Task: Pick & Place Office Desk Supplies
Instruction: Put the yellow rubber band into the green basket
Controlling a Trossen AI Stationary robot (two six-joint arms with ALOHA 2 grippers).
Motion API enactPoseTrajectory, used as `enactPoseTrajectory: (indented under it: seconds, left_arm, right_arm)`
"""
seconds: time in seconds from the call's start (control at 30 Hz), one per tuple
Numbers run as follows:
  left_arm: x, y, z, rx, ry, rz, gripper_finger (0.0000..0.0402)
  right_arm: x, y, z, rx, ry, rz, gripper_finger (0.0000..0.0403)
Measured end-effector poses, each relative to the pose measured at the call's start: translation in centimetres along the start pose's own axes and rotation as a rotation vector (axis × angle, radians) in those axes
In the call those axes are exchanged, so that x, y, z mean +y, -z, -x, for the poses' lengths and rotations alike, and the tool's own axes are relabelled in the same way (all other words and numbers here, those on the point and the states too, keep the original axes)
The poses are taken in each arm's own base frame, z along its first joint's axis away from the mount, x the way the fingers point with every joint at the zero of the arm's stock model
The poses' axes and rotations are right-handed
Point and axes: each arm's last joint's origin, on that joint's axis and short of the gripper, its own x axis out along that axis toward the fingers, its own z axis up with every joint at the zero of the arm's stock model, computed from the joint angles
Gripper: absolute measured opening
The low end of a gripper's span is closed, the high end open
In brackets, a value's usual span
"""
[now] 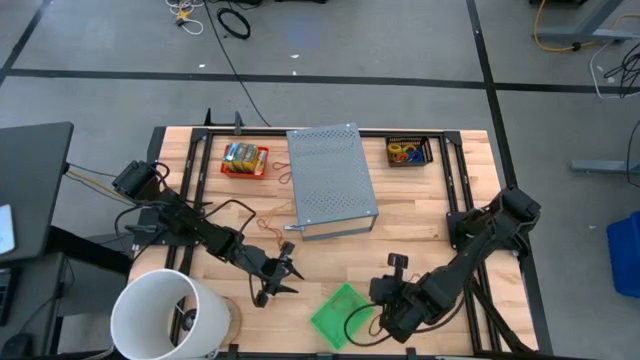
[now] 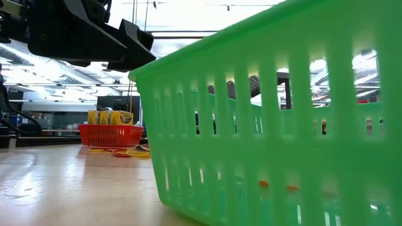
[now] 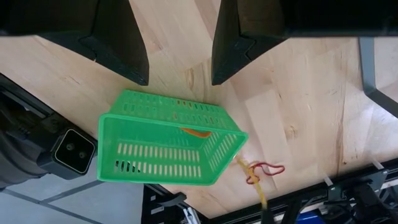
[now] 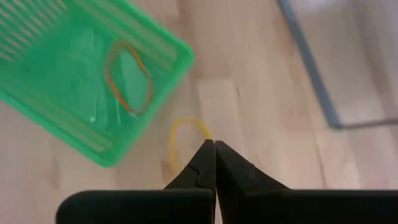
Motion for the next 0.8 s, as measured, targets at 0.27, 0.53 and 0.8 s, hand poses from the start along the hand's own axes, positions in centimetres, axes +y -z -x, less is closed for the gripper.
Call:
enactPoseTrajectory:
  seconds: [0.27, 0.53, 0.8]
  left_arm:
    - [0.0, 0.0, 0.0, 0.004, 0.001, -0.001, 0.0179]
    - [0.0, 0.0, 0.0, 0.004, 0.001, -0.001, 0.0179]
    - [0.0, 0.0, 0.0, 0.003, 0.001, -0.001, 0.0179]
  right_arm:
    - [0.1, -3.4, 4.7, -0.145, 0.005, 0.077, 0.0001]
    - [0.7, -5.1, 6.4, -0.235, -0.069, 0.15, 0.0]
    - [1.4, -6.2, 6.6, -0.329, -0.138, 0.177, 0.0]
